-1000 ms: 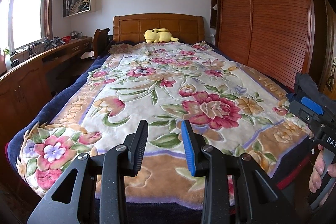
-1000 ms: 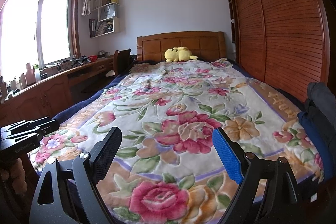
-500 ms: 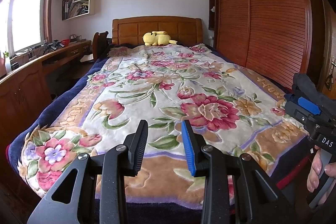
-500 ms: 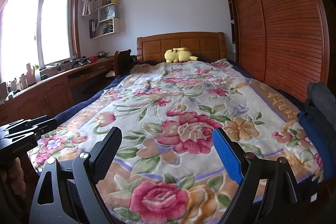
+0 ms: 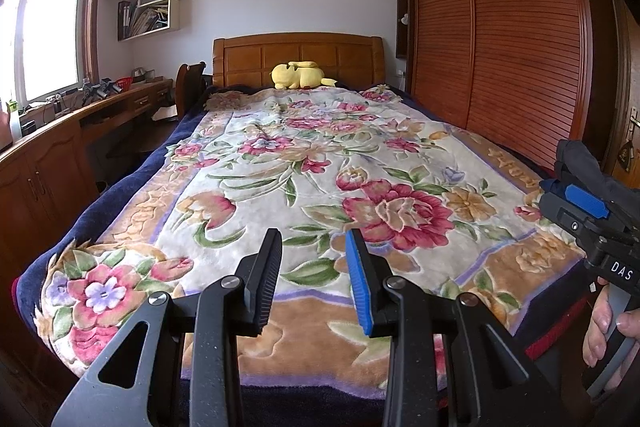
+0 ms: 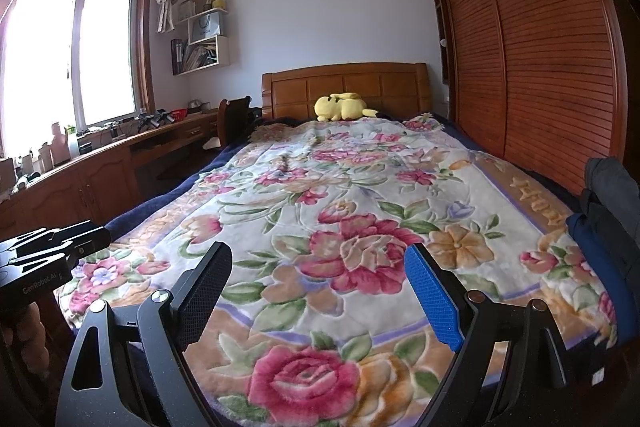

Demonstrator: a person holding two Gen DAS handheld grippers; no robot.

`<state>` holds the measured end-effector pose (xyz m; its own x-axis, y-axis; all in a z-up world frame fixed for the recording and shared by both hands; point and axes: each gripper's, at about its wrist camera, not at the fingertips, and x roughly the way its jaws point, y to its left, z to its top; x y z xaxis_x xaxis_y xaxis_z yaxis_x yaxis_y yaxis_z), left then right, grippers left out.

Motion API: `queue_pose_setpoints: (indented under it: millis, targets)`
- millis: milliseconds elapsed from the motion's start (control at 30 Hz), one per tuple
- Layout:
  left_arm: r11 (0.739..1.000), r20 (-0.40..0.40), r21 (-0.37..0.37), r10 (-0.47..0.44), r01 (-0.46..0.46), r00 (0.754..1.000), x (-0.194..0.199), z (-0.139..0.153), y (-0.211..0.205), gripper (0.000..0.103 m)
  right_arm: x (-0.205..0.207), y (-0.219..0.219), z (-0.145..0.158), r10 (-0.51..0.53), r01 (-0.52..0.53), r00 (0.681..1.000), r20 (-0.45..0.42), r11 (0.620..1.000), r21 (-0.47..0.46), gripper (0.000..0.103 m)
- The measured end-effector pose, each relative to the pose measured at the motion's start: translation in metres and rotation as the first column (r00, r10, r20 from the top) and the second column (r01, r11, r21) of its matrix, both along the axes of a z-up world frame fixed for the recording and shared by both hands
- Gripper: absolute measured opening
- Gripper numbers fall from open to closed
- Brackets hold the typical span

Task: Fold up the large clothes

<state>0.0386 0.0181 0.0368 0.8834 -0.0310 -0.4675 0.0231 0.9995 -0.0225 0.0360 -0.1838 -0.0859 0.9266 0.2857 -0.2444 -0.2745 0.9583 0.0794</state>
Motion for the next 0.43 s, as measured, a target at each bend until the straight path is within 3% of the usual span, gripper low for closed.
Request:
queue_pose_setpoints:
  millis: [433]
  targets:
    - [1.0, -0.001, 0.001, 0.001, -0.001, 1.0, -0.0001, -0.0006, -0.0006, 0.034, -0.0005, -0.002, 0.0, 0.002, -0.002, 1.0, 0.002, 1.0, -0.001, 0.089]
